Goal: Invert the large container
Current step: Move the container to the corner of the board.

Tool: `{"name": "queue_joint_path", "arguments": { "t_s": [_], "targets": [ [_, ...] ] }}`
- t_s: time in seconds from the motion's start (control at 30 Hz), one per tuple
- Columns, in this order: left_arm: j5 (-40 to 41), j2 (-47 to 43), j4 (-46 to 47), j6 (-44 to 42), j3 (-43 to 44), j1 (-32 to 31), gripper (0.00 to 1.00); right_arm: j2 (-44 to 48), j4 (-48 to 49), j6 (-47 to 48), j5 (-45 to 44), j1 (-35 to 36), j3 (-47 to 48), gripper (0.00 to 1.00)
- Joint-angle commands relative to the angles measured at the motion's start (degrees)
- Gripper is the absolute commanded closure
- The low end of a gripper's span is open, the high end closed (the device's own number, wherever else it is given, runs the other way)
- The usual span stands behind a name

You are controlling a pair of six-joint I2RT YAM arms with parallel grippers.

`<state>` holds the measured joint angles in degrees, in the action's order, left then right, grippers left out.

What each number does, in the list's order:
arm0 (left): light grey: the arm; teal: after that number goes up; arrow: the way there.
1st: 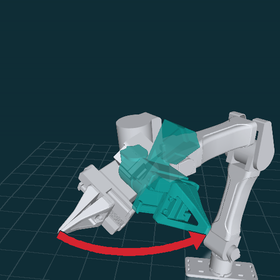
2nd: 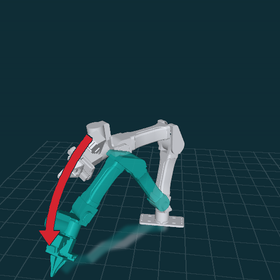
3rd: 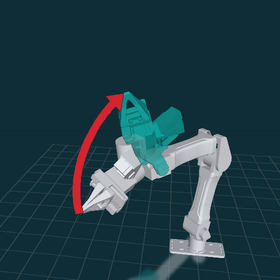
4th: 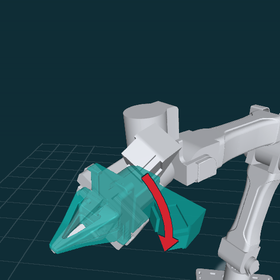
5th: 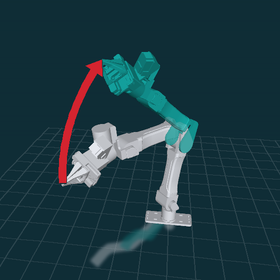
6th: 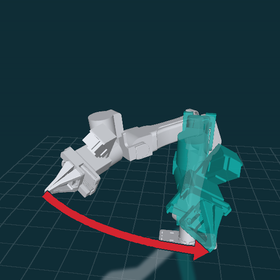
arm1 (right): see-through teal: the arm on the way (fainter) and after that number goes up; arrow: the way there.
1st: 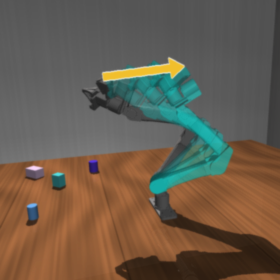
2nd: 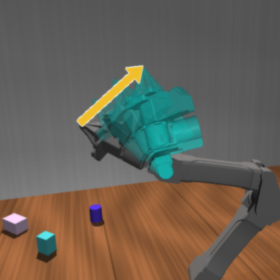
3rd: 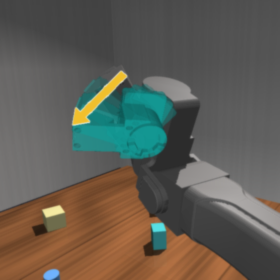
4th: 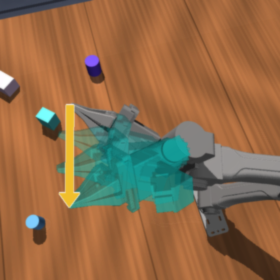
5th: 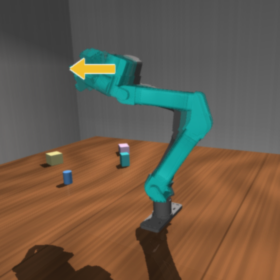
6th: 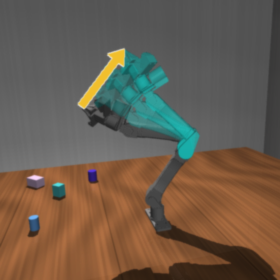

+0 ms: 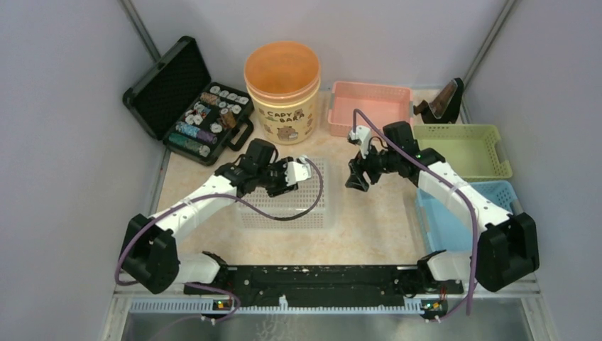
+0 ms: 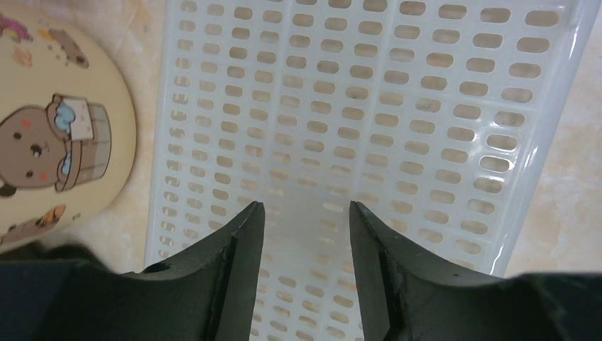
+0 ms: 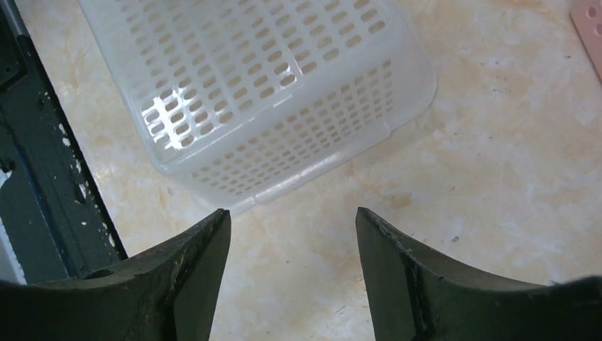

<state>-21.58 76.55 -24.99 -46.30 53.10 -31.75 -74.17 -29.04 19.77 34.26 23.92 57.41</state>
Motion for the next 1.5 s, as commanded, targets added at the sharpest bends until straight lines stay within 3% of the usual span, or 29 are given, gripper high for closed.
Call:
{"name": "queue_joint_path", "arguments": {
  "t_s": [0.0,0.23,0.37,0.5,0.67,0.97,1.1,1.2,1.33,1.47],
  "targets": [
    [11.7,-2.79,-6.95,1.33,-5.46,1.22,0.46,-0.54,2.39,-0.41,-0.73,-0.05,0.28,0.34],
    [14.54,-12.05,-12.08,1.98,-10.46,4.68,0.5,-0.07,2.75,-0.85,-0.7,-0.1,0.11,0.34],
    [20.07,-14.64,-12.17,3.28,-11.74,9.98,0.62,-0.34,2.85,-0.94,-0.54,-0.04,0.01,0.34],
    [18.93,-13.66,-14.78,5.14,-9.75,16.58,0.71,-0.63,2.83,-1.13,-0.26,-0.02,-0.05,0.34],
    [16.89,-13.46,-19.54,6.77,-7.65,19.78,0.72,-0.78,3.11,-1.47,0.33,0.01,-0.4,0.34],
    [20.07,-17.57,-24.73,6.84,-8.41,24.08,0.74,-1.76,3.05,-1.44,-0.34,1.55,-0.28,0.34],
    [20.14,-20.16,-26.37,3.25,-9.58,27.78,0.76,-1.84,3.02,-1.36,-0.81,2.14,-0.36,0.34],
    [22.46,-21.85,-25.81,1.62,-10.35,29.89,0.81,-1.91,3.02,-1.31,-0.92,2.3,-0.37,0.34],
    [22.48,-20.67,-27.84,1.55,-8.74,33.79,0.99,-2.12,2.93,-1.38,-1.13,2.85,-0.34,0.34],
    [22.8,-19.85,-28.23,0.91,-7.75,38.24,1.0,-2.28,2.85,-1.4,-1.36,3.44,-0.28,0.34]
  ]
}}
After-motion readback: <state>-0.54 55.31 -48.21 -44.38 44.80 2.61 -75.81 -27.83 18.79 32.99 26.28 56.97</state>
